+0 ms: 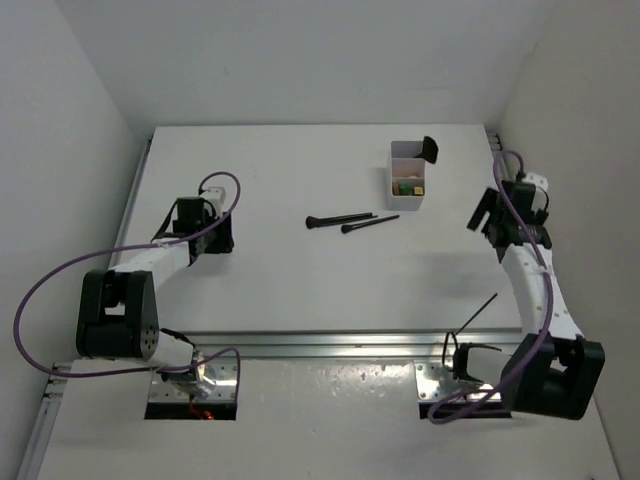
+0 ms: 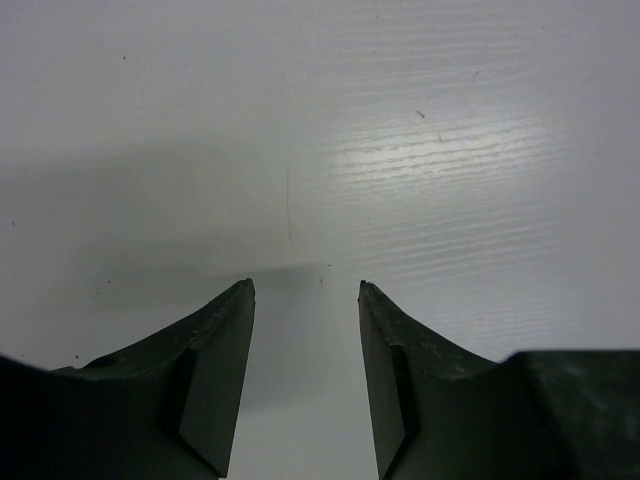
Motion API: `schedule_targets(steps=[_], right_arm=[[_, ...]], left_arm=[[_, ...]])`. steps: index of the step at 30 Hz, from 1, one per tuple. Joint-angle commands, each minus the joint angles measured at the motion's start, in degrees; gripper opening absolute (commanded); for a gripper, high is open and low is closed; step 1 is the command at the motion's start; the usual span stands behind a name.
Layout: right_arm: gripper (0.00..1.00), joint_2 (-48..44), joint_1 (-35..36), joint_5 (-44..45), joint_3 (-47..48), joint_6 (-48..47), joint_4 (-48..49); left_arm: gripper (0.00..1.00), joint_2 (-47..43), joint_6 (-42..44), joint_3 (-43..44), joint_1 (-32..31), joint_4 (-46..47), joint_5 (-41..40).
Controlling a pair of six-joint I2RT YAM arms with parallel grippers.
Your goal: Organize the makeup
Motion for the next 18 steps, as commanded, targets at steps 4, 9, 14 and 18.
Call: schedule_targets(steps=[4,9,14,18], right_arm=[[0.87,1.5,-14.0,-9.9,-6.2,11.7,-29.1],[0.75,7.9,-17.9,-15.6,-5.4,9.8,-31.4],[0.7,14.9,-18.0,-16.3,-6.0,10.7,-30.9],[0.63,18.3,-18.0,-15.4,-7.3,11.0,-28.3]], left_arm=[[0.52,1.0,3.0,1.6,-1.1,0.2,-0.2],[0.52,1.6,3.0,1.6,-1.6,1.4,-0.2],[0.53,1.6,3.6,0.3,-2.2,2.7,-0.7],[0.53,1.6,3.6,-0.2,-2.2,3.8,-0.7]])
